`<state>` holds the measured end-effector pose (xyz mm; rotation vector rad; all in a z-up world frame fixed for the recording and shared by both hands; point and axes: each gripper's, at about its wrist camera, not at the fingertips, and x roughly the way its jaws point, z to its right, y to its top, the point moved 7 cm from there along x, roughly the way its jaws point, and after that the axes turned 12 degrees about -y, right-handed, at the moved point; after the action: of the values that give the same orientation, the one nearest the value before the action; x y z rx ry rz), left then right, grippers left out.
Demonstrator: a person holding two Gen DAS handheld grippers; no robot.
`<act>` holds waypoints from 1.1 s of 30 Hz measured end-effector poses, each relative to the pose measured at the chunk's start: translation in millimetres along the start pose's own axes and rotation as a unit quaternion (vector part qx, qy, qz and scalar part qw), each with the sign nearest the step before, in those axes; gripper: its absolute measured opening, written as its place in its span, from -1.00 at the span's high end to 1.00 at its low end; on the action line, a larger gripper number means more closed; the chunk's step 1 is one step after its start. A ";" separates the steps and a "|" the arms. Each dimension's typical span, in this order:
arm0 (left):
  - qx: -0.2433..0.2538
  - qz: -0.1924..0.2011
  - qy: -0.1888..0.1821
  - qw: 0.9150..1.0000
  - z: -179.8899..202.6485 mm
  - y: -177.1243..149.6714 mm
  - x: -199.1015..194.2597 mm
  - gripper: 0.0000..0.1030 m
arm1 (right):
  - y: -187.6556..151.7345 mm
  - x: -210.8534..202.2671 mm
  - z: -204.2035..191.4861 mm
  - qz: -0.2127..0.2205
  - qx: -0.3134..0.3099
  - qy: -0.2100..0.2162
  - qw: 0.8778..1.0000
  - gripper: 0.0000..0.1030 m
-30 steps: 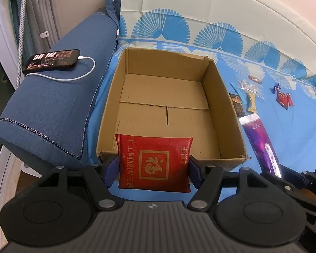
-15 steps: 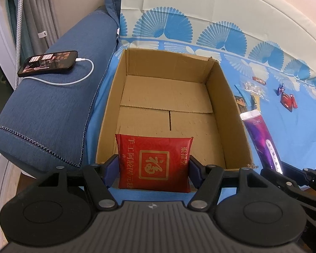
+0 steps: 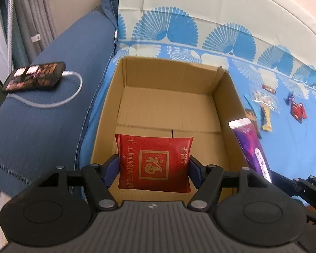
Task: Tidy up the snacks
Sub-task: 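Carry both snacks over the box and release them inside, then lift both open tools away from the box toward the snacks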
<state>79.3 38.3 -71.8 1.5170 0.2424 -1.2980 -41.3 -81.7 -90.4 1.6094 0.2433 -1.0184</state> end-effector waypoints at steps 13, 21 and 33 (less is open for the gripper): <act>-0.003 -0.019 0.025 0.999 -22.5 39.3 75.8 -0.65 | 34.5 76.5 -8.0 -0.014 0.009 0.000 1.000 0.42; 0.020 -0.040 0.026 0.999 -31.3 35.3 85.7 -0.99 | 36.6 94.3 0.4 -0.032 0.041 -0.014 0.999 -0.52; 0.019 -0.028 0.053 0.998 -18.2 -57.3 -2.3 -0.99 | -17.9 -5.0 -11.7 -0.009 0.008 0.000 1.000 -0.86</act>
<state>48.2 77.0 -105.7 1.6237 0.3306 -1.2738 -50.2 -63.9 -99.7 1.6235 0.2507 -1.0361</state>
